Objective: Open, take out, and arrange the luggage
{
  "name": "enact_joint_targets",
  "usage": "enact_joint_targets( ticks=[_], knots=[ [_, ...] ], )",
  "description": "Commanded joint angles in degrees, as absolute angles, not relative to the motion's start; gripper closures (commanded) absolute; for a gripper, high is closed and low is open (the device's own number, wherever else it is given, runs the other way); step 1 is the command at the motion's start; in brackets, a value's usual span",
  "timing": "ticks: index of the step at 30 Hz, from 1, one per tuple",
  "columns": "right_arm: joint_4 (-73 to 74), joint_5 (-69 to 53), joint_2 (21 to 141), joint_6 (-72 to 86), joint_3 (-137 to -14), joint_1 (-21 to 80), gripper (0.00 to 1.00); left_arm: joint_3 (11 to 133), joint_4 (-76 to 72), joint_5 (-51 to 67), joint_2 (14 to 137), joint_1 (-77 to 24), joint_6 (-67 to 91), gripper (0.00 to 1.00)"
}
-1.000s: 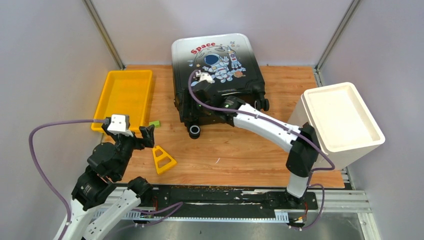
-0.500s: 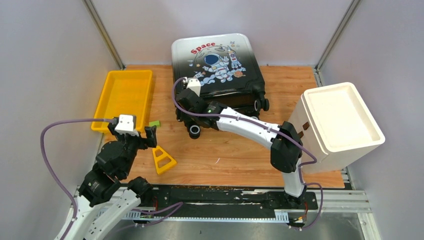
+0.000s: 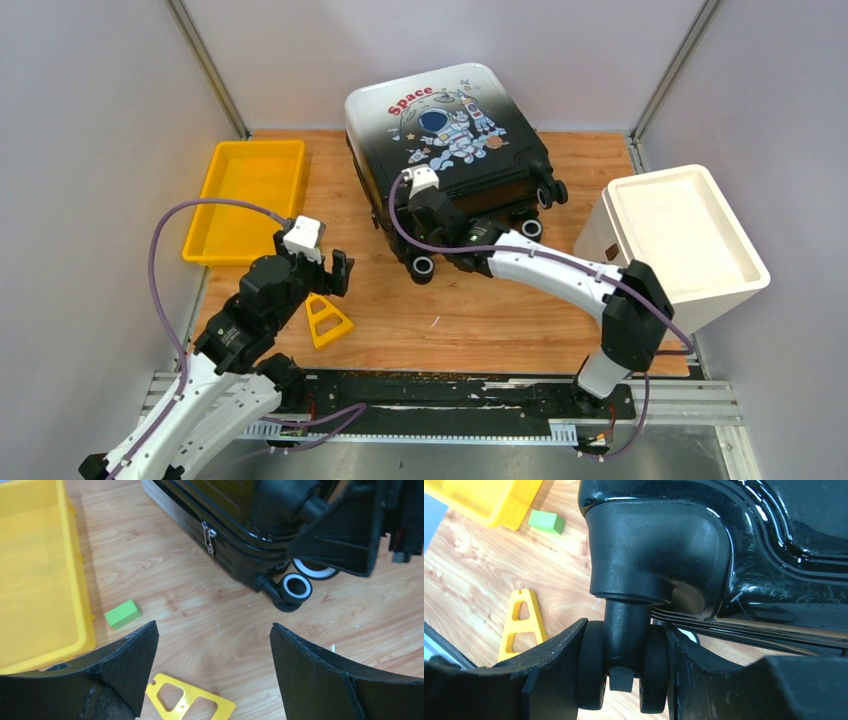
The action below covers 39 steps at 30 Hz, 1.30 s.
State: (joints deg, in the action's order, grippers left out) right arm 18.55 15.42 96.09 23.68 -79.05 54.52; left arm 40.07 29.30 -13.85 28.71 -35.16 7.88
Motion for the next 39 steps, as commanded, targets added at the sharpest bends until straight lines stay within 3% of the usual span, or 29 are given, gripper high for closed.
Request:
enact_joint_targets(
  ticks=[1, 6, 9, 14, 15, 21, 30, 35, 39],
  knots=[
    [16.5, 13.5, 87.9, 14.4, -72.4, 49.9, 1.00, 40.0, 19.2, -12.7, 31.1, -35.2, 11.4, 0.12],
    [15.2, 10.4, 79.8, 9.7, -64.9, 46.9, 1.00, 41.7, 18.0, -12.1, 37.5, -35.1, 12.0, 0.11],
    [13.2, 6.3, 75.2, 8.8, -61.4, 44.0, 1.00, 39.6, 12.9, -4.1, 40.5, -34.7, 6.9, 0.13],
    [11.2, 2.1, 73.5, 9.3, -59.1, 43.2, 1.00, 32.9, -4.4, -3.8, 42.7, -33.4, 7.4, 0.38],
    [11.2, 1.8, 73.7, 9.6, -59.1, 43.2, 1.00, 31.4, -8.0, -5.0, 43.8, -33.4, 8.0, 0.39],
    [10.4, -2.1, 74.1, 11.2, -59.4, 43.2, 0.99, 15.3, -46.1, -0.5, 55.2, -33.4, 9.1, 0.35],
    [9.6, -6.5, 73.8, 12.4, -59.4, 43.1, 0.98, 10.8, -85.2, 6.5, 82.5, -33.5, 2.9, 0.29],
    [9.6, -8.2, 72.9, 11.9, -59.6, 43.1, 0.97, 13.4, -88.6, 13.9, 94.1, -33.5, -0.6, 0.31],
    [9.6, -9.1, 72.4, 11.9, -59.5, 43.2, 0.96, 13.5, -88.7, 12.6, 94.5, -33.4, -5.1, 0.30]
  ],
)
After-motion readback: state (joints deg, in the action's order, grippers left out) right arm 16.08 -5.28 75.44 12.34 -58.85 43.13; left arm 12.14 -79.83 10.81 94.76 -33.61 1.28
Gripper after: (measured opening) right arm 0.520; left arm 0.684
